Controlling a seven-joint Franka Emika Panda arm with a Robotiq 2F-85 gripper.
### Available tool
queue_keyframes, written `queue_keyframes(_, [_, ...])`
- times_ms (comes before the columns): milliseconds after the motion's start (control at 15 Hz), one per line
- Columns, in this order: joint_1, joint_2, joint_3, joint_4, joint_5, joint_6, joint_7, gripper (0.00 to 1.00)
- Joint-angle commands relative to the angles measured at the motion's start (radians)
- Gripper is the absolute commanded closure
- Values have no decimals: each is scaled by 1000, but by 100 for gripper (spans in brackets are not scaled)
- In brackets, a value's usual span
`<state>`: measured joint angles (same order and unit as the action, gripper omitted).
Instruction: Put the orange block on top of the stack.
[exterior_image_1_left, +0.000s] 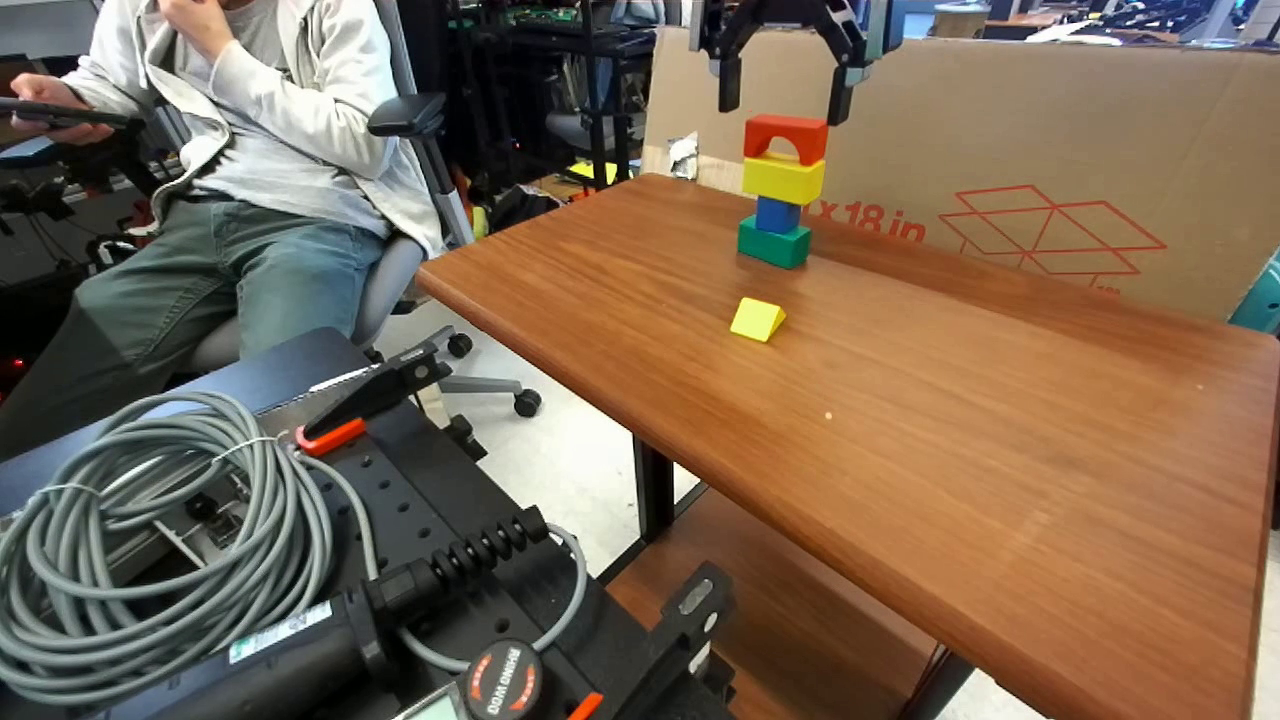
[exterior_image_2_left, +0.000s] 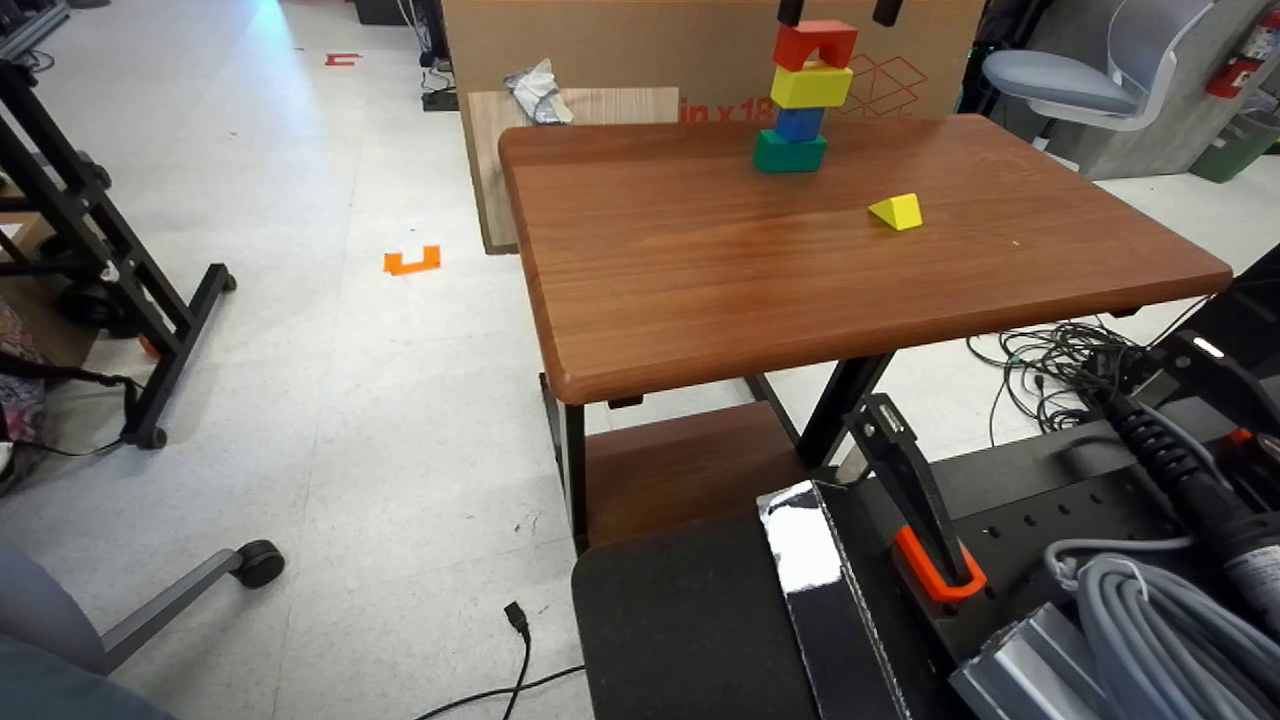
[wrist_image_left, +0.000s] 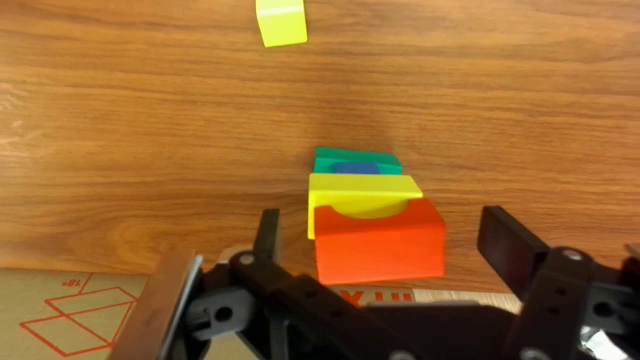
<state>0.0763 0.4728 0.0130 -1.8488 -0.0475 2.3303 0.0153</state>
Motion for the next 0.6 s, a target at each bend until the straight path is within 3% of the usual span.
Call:
queue_keyframes(0, [5,-122,-6,-19,2,-218,68,0])
queue_keyframes(267, [17,-217,-20,-45,-72,-431,159,0])
queue_keyframes(333, [-1,-168,-1,-5,-36,-371,114,0])
queue_keyframes(533, [-1,-205,-3,-28,-50,-418,140,0])
